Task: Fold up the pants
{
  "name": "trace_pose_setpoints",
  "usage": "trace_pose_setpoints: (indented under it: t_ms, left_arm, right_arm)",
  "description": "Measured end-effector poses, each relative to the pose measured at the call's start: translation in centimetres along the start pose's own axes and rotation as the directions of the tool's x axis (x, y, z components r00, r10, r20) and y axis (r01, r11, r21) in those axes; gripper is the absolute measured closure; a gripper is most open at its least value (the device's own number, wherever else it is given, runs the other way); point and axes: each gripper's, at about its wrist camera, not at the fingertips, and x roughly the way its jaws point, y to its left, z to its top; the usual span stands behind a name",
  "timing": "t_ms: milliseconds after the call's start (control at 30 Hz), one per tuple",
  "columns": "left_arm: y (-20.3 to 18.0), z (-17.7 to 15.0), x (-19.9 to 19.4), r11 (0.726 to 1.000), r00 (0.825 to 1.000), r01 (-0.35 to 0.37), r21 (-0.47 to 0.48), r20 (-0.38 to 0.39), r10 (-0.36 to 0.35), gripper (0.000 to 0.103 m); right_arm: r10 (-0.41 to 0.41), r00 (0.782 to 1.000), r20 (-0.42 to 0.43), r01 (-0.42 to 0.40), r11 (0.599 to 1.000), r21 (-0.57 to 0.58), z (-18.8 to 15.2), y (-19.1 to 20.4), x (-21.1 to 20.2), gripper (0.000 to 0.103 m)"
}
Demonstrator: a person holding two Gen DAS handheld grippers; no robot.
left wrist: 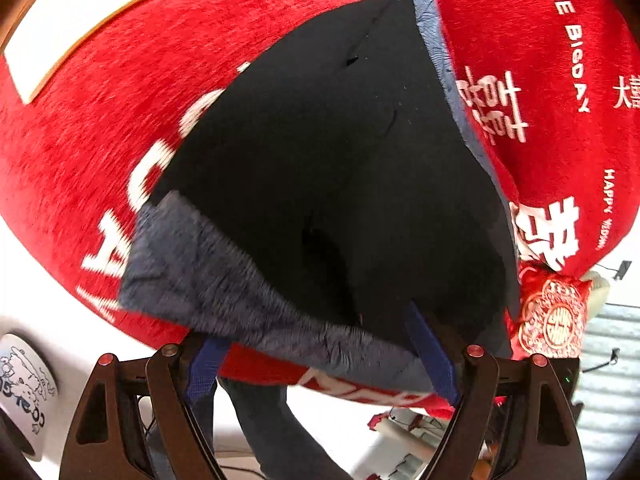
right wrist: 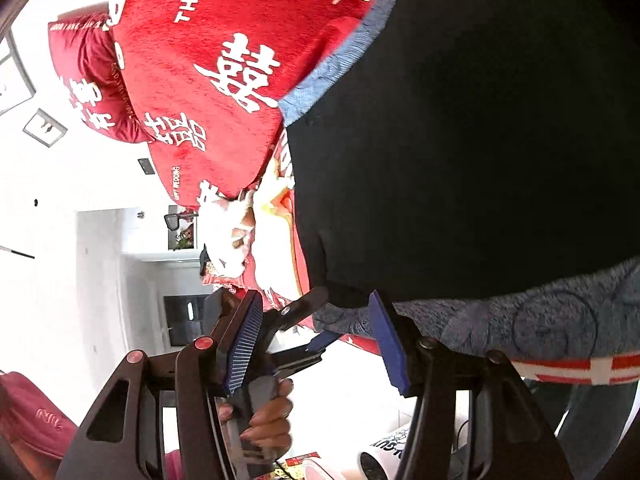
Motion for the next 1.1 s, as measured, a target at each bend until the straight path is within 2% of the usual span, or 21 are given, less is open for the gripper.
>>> trace_pose_setpoints:
  t_ms: [167, 333, 400, 500, 667, 767, 867, 900, 933, 967, 1000, 1033, 1100]
  left_arm:
    - [-0.2, -0.4, 0.0, 0.997, 0.999, -0.054, 0.052, 0.001, 0.054, 0.018]
    - [-0.6, -0.4, 0.7, 0.994, 0.996, -0.086, 0.069, -0.009, 0.086, 0.018]
    - [-1.1, -0.4, 1.0, 0.99, 0.994, -0.103, 0.096, -0.009, 0.104, 0.018]
    - [-1.4, -0.7, 1.1, 0.981, 0.991, -0.127, 0.146, -0.011, 0.13, 0.018]
    - [-1.7, -0.7, 1.4, 0.974, 0.988, -0.147, 0.17, -0.024, 0.153, 0.018]
    - [-1.8, -0.8, 1.5, 0.972, 0.987, -0.152, 0.178, -0.022, 0.158, 0.018]
    - [-2.1, -1.0, 1.6, 0.968, 0.986, -0.16, 0.191, -0.012, 0.165, 0.018]
    - [-2.1, -1.0, 1.6, 0.969, 0.987, -0.159, 0.188, -0.01, 0.163, 0.023]
    - [-2.0, -1.0, 1.5, 0.969, 0.986, -0.164, 0.187, -0.005, 0.168, 0.036]
    - [-2.0, -0.9, 1.4, 0.967, 0.985, -0.167, 0.19, -0.006, 0.171, 0.042]
    - [-1.9, -0.7, 1.1, 0.969, 0.987, -0.156, 0.191, -0.008, 0.16, 0.059]
    - [-1.8, -0.5, 0.9, 0.971, 0.988, -0.146, 0.188, -0.018, 0.152, 0.073]
    - [-1.5, -0.1, 0.3, 0.978, 0.992, -0.114, 0.173, -0.025, 0.12, 0.074]
  right_arm:
    - [-0.109, 0.994, -0.03, 0.109, 0.994, 0.03, -0.9, -2.6, -1.9, 0.043]
    - [-0.219, 0.976, 0.018, 0.215, 0.97, 0.113, -2.5, -6.8, -6.4, 0.043]
    - [-0.239, 0.97, 0.034, 0.233, 0.963, 0.137, -2.4, -8.2, -7.0, 0.043]
    - [-0.205, 0.977, 0.054, 0.195, 0.968, 0.158, -3.0, -9.7, -8.1, 0.043]
    - [-0.215, 0.973, 0.084, 0.195, 0.961, 0.198, -4.3, -10.5, -9.5, 0.043]
    - [-0.172, 0.973, 0.154, 0.136, 0.966, 0.219, -3.7, -11.0, -10.3, 0.042]
    - [-0.116, 0.979, 0.165, 0.078, 0.973, 0.218, -2.3, -10.7, -9.5, 0.042]
    - [-0.106, 0.981, 0.163, 0.067, 0.971, 0.231, -2.1, -10.6, -9.3, 0.044]
    - [-0.095, 0.982, 0.165, 0.049, 0.964, 0.262, -1.9, -11.0, -9.3, 0.061]
    - [-0.096, 0.98, 0.173, 0.038, 0.951, 0.307, -1.9, -11.3, -9.4, 0.075]
    - [-0.115, 0.977, 0.179, 0.047, 0.937, 0.346, -2.2, -11.6, -9.6, 0.093]
    - [-0.113, 0.975, 0.189, 0.036, 0.928, 0.371, -2.3, -11.7, -9.9, 0.093]
    - [-0.107, 0.975, 0.196, 0.032, 0.936, 0.351, -2.1, -10.3, -10.0, 0.094]
